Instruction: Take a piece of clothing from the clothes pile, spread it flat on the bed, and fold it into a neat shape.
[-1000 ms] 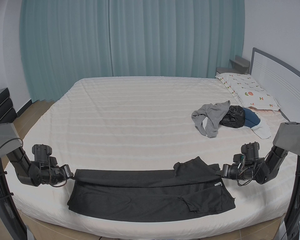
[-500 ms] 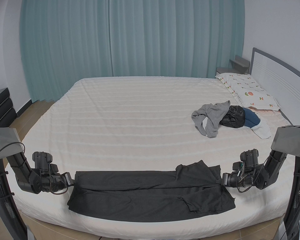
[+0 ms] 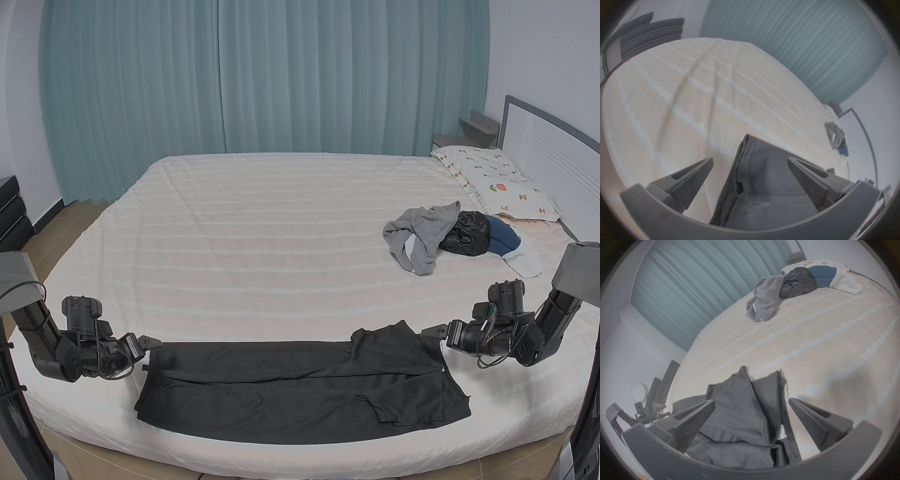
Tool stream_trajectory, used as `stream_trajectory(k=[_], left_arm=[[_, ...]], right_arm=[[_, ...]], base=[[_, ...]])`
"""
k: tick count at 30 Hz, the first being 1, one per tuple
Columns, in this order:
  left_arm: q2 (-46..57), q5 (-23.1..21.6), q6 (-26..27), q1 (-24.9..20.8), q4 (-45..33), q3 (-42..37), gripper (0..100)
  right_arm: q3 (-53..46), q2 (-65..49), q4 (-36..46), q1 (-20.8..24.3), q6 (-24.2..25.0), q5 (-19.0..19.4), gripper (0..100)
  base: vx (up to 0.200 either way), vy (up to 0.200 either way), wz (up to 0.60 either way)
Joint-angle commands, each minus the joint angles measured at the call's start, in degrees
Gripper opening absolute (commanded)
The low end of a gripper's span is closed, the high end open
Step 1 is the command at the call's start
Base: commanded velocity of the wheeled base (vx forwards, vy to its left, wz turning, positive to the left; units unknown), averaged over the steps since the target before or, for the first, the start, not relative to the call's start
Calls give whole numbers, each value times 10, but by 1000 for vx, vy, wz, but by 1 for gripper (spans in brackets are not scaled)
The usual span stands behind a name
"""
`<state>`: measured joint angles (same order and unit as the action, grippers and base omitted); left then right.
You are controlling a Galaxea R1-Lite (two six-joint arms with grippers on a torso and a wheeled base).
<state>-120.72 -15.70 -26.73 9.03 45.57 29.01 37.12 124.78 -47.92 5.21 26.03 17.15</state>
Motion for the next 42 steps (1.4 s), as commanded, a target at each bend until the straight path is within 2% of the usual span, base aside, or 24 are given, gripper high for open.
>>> stream_trajectory(k=[1, 6, 14, 17, 25, 26, 36, 42], left_arm=[[4, -4, -50, -3, -4, 42, 100], [-29, -4, -93, -5, -5, 90, 100], [-97, 3, -124, -24, 1, 129, 100], [-99, 5, -124, -29, 0, 132, 100], [-102, 5, -120, -39, 1, 133, 100], [-103, 6, -120, -39, 1, 133, 0], [-102, 11, -126, -27, 5, 126, 0], [-101, 13, -159, -22, 27, 125, 0]], right_arm=[[37, 14, 1, 0, 37, 2, 100], [80, 40, 2, 1, 133, 3, 100], [79, 59, -1, -5, 155, 29, 100], [79, 62, 0, -15, 180, 30, 100], [75, 64, -1, -18, 184, 30, 100], [75, 64, 0, -18, 184, 29, 100], [70, 75, -1, -19, 179, 27, 100], [79, 87, -3, -19, 178, 27, 100]], base=[[0, 0, 0], [0, 0, 0], [0, 0, 0], [0, 0, 0], [0, 0, 0], [0, 0, 0], [0, 0, 0], [0, 0, 0]])
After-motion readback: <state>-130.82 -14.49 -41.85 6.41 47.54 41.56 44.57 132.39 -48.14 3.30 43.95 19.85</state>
